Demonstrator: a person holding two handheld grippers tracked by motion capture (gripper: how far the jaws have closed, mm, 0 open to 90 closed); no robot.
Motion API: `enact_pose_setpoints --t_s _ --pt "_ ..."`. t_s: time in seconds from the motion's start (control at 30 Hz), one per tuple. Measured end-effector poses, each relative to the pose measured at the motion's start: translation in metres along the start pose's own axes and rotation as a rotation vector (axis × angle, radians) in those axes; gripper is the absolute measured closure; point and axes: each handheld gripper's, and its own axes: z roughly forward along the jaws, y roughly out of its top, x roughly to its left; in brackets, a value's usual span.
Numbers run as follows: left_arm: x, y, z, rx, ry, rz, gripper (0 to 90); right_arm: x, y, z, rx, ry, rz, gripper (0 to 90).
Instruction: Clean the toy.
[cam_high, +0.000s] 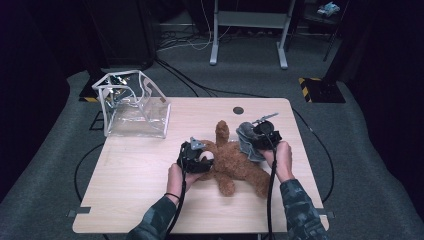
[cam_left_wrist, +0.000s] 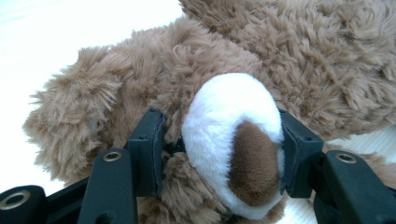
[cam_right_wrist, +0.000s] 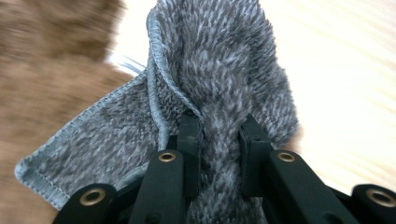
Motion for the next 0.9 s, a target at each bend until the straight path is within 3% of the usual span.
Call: enact_pose_setpoints --t_s 0.03,0.17,0.27,0.33,0.37,0.4,0.47,0.57,0.6,0.63,0.7,0.73,0.77,0.87,0.9 --pt "0.000 0.000 0.000 0.001 0.000 -0.002 43.9 -0.009 -0.006 0.003 0.010 -0.027 0.023 74.9" --pt "0.000 0.001 0.000 0.005 0.004 0.001 43.9 -0.020 -0.013 0.008 0.034 -0.061 0.050 74.8" --pt "-0.001 0.001 0.001 0.000 0.004 -0.008 43.8 -0.023 -0.016 0.003 0.027 -0.083 0.053 74.7" --pt "0.000 0.001 0.000 0.007 0.003 -0.010 43.9 -0.023 -0.015 -0.006 -0.002 -0.100 0.049 74.5" --pt "0.000 0.002 0.001 0.005 0.003 -0.011 43.8 -0.021 -0.012 -0.019 -0.043 -0.093 0.054 74.3" --pt "0.000 0.002 0.001 0.005 0.003 -0.011 43.8 -0.021 -0.012 -0.019 -0.043 -0.093 0.054 74.3" --pt "0.001 0.003 0.001 0.011 -0.001 -0.015 43.8 -0.008 -0.006 -0.036 -0.100 -0.054 0.031 74.1" --pt "0.002 0.004 0.002 0.015 -0.002 -0.022 43.8 0.007 0.000 -0.044 -0.128 -0.023 -0.005 74.0" --pt "0.003 0.005 0.001 0.025 -0.003 -0.010 43.8 0.016 0.002 -0.044 -0.136 0.005 -0.024 74.0" --pt "0.003 0.005 0.002 0.025 -0.009 -0.022 43.8 0.033 0.007 -0.039 -0.122 0.060 -0.070 73.9" --pt "0.005 0.006 0.001 0.039 -0.018 -0.014 43.8 0.049 0.008 -0.026 -0.071 0.058 -0.111 73.8" --pt "0.005 0.006 0.001 0.039 -0.018 -0.014 43.7 0.049 0.008 -0.026 -0.071 0.058 -0.111 73.8" --pt "0.007 0.006 0.000 0.045 -0.026 -0.010 43.7 0.053 0.007 -0.011 -0.039 0.018 -0.160 74.0" --pt "0.008 0.007 0.002 0.041 -0.029 -0.016 43.6 0.051 0.005 -0.004 -0.027 0.027 -0.125 74.8" --pt "0.008 0.008 0.002 0.043 -0.031 -0.022 43.3 0.051 0.005 -0.003 -0.022 0.022 -0.143 75.4"
